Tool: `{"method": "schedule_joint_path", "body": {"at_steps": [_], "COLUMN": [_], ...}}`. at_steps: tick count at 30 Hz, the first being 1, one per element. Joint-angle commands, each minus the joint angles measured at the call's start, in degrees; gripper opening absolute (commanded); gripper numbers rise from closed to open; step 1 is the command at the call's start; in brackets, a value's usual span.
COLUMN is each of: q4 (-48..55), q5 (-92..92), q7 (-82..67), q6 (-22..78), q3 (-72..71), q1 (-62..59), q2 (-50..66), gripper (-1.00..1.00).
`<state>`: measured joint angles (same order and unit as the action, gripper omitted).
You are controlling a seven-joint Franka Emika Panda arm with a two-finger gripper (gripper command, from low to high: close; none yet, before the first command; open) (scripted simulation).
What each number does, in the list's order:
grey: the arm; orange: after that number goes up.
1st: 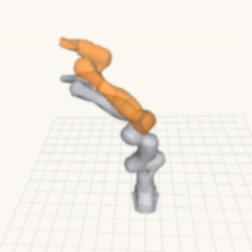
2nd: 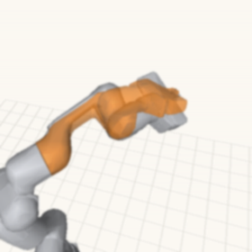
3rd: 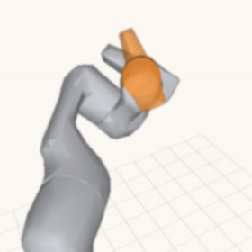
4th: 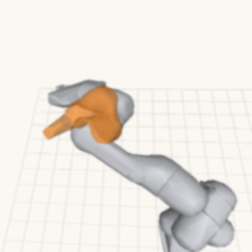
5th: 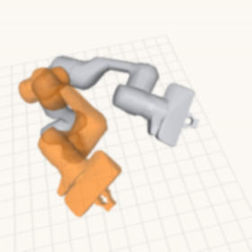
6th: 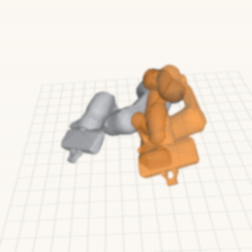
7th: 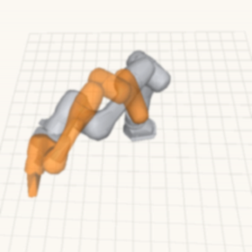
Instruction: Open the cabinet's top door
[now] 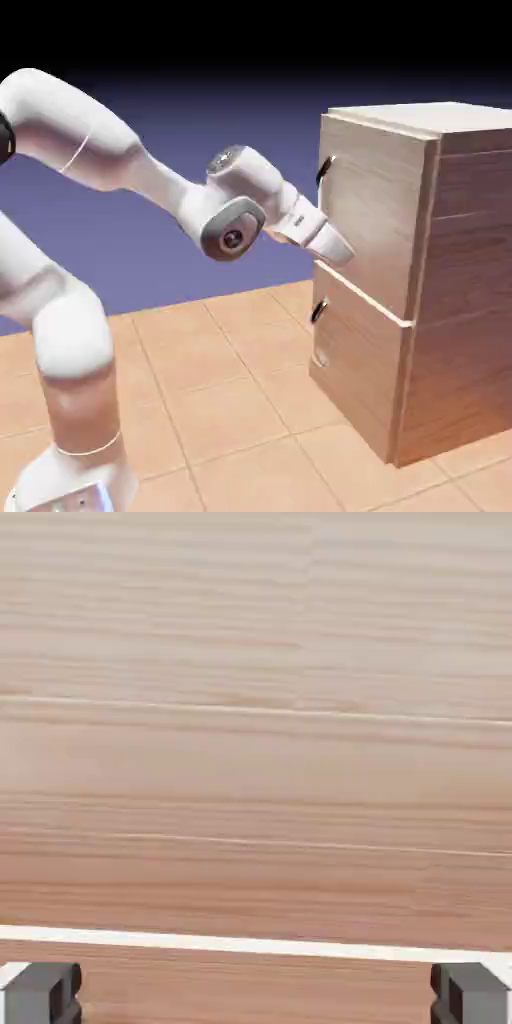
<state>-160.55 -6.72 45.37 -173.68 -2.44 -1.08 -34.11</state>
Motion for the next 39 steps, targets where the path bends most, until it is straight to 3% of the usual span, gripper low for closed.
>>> {"method": "schedule_joint_path", "body": {"at_steps": [1,39], "q4": [0.2,6.5], "q5": [-2.5,-97.2], "q7": [1.1,42.1], "q6": [0.1,4.8], "q3": [-0.9,-35.3], "q1": [-0.7,-25.5], "q2": [-0.5,-21.0], "gripper": [0.0,0.0]}}
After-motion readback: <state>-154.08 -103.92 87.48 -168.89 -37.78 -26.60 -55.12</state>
